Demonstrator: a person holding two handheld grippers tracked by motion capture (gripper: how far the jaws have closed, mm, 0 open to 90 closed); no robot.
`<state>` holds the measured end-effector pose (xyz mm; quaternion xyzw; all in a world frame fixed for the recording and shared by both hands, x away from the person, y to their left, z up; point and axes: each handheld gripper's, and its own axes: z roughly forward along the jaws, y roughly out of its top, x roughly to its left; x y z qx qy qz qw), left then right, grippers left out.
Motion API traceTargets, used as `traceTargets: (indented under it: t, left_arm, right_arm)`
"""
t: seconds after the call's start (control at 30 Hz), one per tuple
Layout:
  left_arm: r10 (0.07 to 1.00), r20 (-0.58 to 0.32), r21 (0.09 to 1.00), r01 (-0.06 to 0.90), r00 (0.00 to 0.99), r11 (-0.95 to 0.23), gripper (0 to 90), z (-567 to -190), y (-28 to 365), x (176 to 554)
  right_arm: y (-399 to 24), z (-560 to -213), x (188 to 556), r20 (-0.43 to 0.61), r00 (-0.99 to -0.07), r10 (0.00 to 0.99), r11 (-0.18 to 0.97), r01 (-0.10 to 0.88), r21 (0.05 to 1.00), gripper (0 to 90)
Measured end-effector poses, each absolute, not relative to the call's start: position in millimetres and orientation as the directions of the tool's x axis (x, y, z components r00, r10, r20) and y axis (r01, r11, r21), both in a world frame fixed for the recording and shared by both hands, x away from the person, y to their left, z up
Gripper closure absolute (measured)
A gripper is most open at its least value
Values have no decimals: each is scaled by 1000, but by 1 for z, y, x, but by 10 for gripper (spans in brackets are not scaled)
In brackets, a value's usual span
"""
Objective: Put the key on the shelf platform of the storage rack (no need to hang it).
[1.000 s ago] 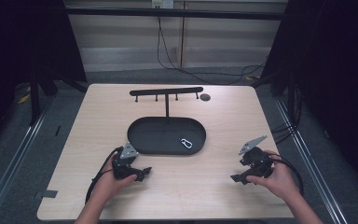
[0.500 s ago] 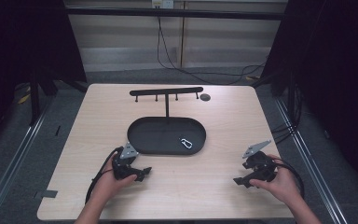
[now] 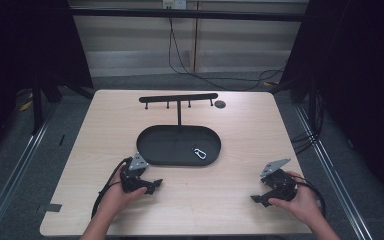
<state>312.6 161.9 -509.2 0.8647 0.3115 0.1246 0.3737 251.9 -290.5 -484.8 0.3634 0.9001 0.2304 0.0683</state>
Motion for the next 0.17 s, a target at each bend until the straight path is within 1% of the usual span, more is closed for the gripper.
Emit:
traceTargets:
  t: [0.17]
  left_arm:
    - [632, -17, 724, 446, 775, -526, 150, -509, 162, 313]
  right_arm:
    - [-289, -485, 251, 35, -729, 684, 633, 617, 468, 214]
